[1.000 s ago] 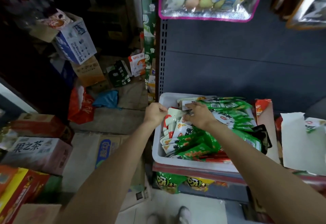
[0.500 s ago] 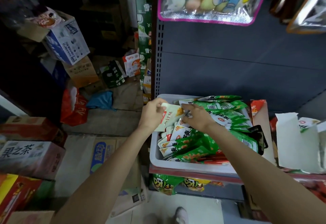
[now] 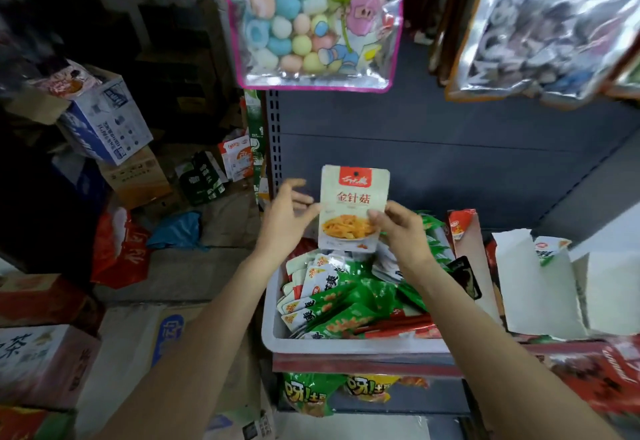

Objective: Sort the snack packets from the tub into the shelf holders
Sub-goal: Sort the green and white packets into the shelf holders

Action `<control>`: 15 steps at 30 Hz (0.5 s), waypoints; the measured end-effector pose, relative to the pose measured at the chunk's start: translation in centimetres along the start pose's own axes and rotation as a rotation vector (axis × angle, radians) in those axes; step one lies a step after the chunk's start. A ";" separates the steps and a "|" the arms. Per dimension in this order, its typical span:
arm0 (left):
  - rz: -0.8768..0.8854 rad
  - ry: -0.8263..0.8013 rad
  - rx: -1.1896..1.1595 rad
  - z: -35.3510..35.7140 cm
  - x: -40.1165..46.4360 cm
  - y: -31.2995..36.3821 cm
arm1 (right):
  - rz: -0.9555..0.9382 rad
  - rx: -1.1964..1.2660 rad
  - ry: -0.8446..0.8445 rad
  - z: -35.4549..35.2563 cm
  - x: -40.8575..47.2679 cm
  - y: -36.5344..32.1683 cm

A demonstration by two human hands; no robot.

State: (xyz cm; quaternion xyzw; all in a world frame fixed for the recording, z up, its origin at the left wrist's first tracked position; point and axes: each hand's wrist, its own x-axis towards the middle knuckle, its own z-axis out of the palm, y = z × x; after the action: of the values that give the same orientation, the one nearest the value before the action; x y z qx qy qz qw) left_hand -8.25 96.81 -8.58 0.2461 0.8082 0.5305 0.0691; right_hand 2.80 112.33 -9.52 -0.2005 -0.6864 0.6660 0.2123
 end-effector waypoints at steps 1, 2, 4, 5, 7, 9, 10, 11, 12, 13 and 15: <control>-0.015 -0.025 -0.041 0.8 -0.2 0.4 | 0.021 0.053 0.026 -1.5 -0.3 -0.1; -0.007 -0.071 -0.062 1.8 -0.5 1.1 | 0.027 0.070 0.039 -2.9 -0.6 -0.2; 0.028 -0.176 -0.084 4.6 -1.0 2.9 | 0.036 0.107 0.038 -6.0 -1.2 -0.3; 0.045 -0.213 -0.085 6.2 -1.2 3.9 | 0.042 0.126 0.035 -7.6 -1.5 -0.2; 0.087 -0.248 -0.059 9.7 -1.3 5.9 | 0.047 0.136 0.031 -10.9 -2.0 -0.2; 0.121 -0.259 -0.062 13.4 -1.5 7.7 | 0.032 0.121 0.023 -14.5 -2.3 -0.2; 0.129 -0.262 -0.074 15.2 -1.7 8.8 | 0.022 0.111 0.022 -16.5 -2.4 -0.3; 0.132 -0.260 -0.086 17.1 -2.0 9.8 | 0.013 0.099 0.029 -18.5 -2.6 -0.4; 0.132 -0.257 -0.103 19.0 -2.3 11.0 | 0.002 0.087 0.039 -20.6 -2.6 -0.6; 0.127 -0.254 -0.124 20.9 -2.6 12.0 | -0.011 0.078 0.050 -22.6 -2.6 -0.8; 0.093 -0.264 -0.163 24.6 -3.2 13.6 | -0.033 0.057 0.066 -26.4 -2.5 -1.1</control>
State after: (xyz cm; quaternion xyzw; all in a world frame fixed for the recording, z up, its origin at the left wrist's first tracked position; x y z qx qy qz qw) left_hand 8.07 119.84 -7.45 0.3443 0.7342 0.5599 0.1699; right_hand 19.61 132.80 -7.84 -0.2051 -0.6629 0.6748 0.2514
